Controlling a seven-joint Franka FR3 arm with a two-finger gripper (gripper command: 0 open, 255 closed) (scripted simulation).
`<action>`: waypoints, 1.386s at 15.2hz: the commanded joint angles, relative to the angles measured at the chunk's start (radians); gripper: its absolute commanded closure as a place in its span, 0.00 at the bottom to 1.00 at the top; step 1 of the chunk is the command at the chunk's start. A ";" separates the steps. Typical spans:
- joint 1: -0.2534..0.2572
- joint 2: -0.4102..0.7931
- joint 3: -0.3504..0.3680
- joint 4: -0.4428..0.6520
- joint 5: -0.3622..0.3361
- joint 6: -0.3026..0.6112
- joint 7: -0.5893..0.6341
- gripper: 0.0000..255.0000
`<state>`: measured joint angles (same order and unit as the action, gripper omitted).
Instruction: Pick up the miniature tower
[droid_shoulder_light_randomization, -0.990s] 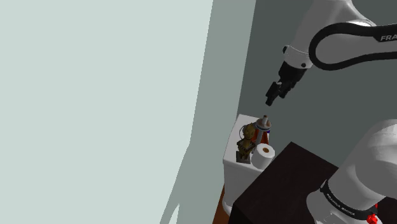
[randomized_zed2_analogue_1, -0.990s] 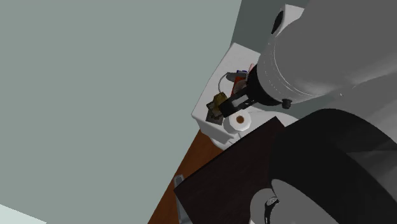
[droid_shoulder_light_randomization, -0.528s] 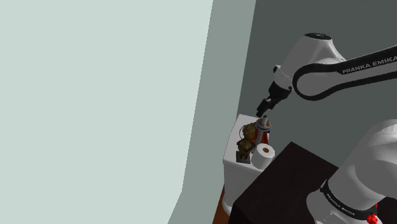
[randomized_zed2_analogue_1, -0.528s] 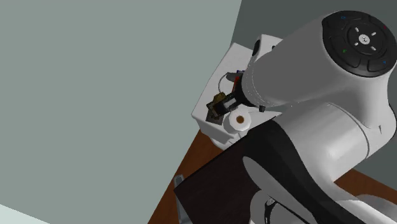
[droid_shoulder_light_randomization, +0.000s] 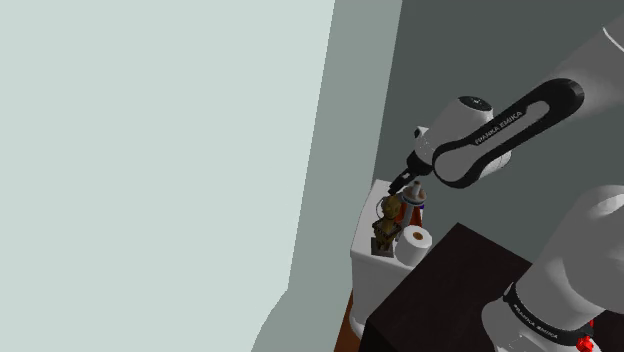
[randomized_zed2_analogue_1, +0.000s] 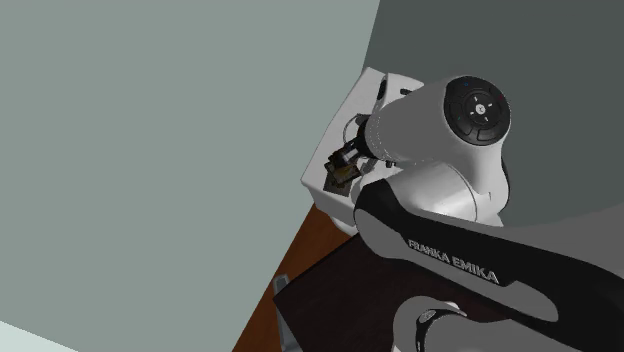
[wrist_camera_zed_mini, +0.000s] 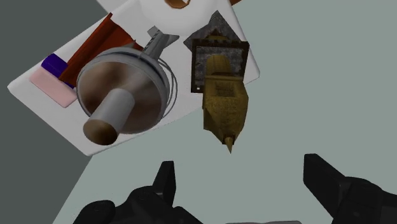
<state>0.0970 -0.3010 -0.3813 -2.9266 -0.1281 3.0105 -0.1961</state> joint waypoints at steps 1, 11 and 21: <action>0.047 0.057 -0.042 -0.002 0.028 0.075 -0.029 0.00; 0.455 0.179 -0.417 -0.001 0.169 0.215 -0.142 1.00; 0.239 0.147 -0.205 -0.004 0.144 0.173 -0.119 1.00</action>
<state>0.4087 -0.1427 -0.6573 -2.9300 0.0254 3.1989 -0.3232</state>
